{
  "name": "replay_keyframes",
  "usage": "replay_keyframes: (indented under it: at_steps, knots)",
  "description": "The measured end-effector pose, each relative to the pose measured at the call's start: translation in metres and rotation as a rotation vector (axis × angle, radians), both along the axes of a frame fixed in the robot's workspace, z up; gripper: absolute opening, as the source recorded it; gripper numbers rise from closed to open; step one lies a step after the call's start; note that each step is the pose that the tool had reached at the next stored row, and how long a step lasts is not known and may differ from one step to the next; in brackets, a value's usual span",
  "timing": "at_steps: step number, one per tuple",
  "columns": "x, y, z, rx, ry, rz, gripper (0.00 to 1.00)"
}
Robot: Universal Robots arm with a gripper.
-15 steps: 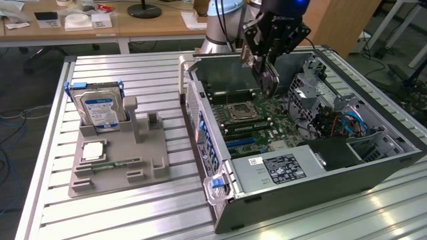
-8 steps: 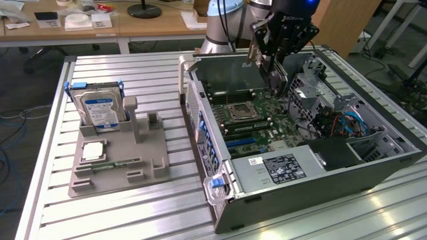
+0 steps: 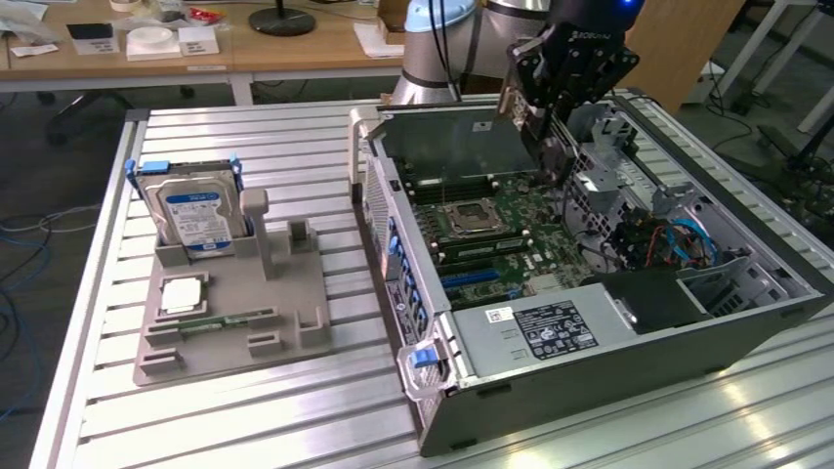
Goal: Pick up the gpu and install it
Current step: 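Pick up the gpu and move the gpu toward the slot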
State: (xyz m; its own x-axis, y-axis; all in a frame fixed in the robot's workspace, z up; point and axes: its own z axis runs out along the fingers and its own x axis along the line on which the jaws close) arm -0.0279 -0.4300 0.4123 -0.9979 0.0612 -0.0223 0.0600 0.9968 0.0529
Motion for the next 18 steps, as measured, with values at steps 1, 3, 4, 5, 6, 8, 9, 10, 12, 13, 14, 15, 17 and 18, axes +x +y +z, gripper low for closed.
replay_keyframes:
  at_steps: [1, 3, 4, 5, 6, 8, 9, 10, 12, 13, 14, 15, 17, 18]
  knots:
    - [0.002, 0.0000, 0.0000, 0.0003, 0.0000, 0.000, 0.26]
    - [0.005, 0.0000, 0.0000, 0.0010, 0.0000, 0.000, 0.26]
    - [0.007, 0.0000, 0.0000, 0.0015, 0.0000, 0.000, 0.26]
    - [0.009, 0.0000, 0.0000, 0.0018, 0.0000, 0.000, 0.26]
    - [0.011, 0.0000, 0.0000, 0.0022, 0.0000, 0.000, 0.26]
    - [0.015, 0.0000, 0.0000, 0.0029, 0.0000, 0.000, 0.26]
    - [0.017, 0.0000, 0.0000, 0.0033, 0.0000, 0.000, 0.26]
    - [0.019, 0.0000, -0.0001, 0.0037, -0.0001, 0.000, 0.26]
    - [0.024, 0.0000, -0.0001, 0.0045, 0.0000, 0.000, 0.26]
    - [0.026, 0.0000, -0.0001, 0.0047, 0.0000, 0.000, 0.26]
    - [0.028, 0.0000, -0.0001, 0.0051, 0.0000, 0.000, 0.26]
    - [0.030, 0.0000, 0.0000, 0.0054, 0.0000, 0.000, 0.26]
    - [0.036, 0.0001, 0.0000, 0.0059, 0.0000, 0.000, 0.26]
    - [0.038, 0.0001, 0.0000, 0.0064, 0.0000, 0.000, 0.26]
